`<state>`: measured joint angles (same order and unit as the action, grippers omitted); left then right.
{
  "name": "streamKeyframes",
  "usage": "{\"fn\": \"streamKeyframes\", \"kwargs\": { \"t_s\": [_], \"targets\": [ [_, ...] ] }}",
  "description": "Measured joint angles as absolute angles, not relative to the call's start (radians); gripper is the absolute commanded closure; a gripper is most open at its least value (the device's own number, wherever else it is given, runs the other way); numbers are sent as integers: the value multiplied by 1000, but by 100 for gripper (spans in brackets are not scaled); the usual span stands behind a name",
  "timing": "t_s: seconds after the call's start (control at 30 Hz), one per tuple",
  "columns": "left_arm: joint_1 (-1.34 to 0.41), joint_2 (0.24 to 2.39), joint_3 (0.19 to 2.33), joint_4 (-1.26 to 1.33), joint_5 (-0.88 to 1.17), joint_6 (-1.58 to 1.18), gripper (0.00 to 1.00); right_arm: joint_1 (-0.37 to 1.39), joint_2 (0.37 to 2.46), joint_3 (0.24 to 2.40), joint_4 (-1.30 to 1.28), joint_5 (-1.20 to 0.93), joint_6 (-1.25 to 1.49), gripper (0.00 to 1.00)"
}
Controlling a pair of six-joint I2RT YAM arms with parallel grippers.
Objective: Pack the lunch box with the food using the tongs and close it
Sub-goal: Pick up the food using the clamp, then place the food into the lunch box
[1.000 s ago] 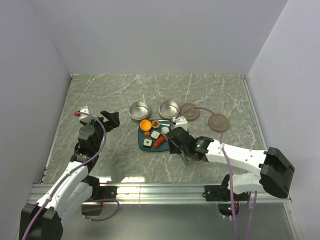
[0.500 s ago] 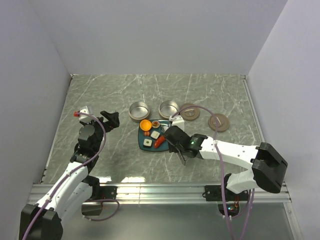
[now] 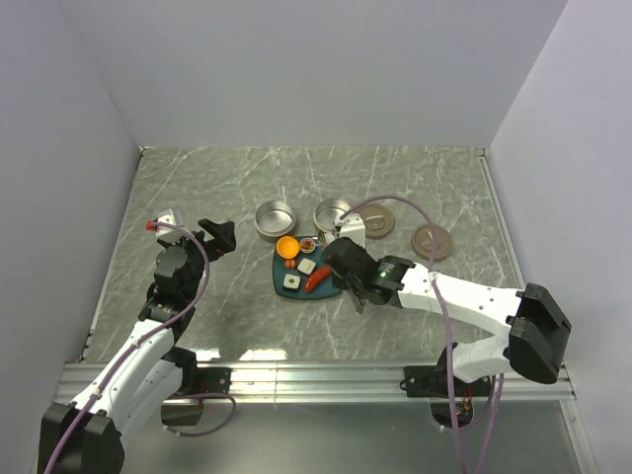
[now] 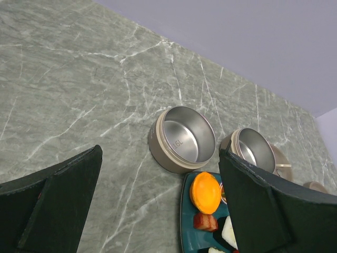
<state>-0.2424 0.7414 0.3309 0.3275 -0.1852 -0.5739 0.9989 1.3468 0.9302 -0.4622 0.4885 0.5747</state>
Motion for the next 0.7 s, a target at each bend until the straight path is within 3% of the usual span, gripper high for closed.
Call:
{"fn": "streamKeyframes", "kwargs": {
  "t_s": [0.3, 0.7],
  "targets": [
    [-242, 744, 331, 330, -184, -574, 0, 983, 1346, 1018, -465, 516, 524, 62],
    [-242, 749, 331, 332, -182, -574, 1, 834, 1419, 1066, -398, 488, 440, 60]
  ]
}}
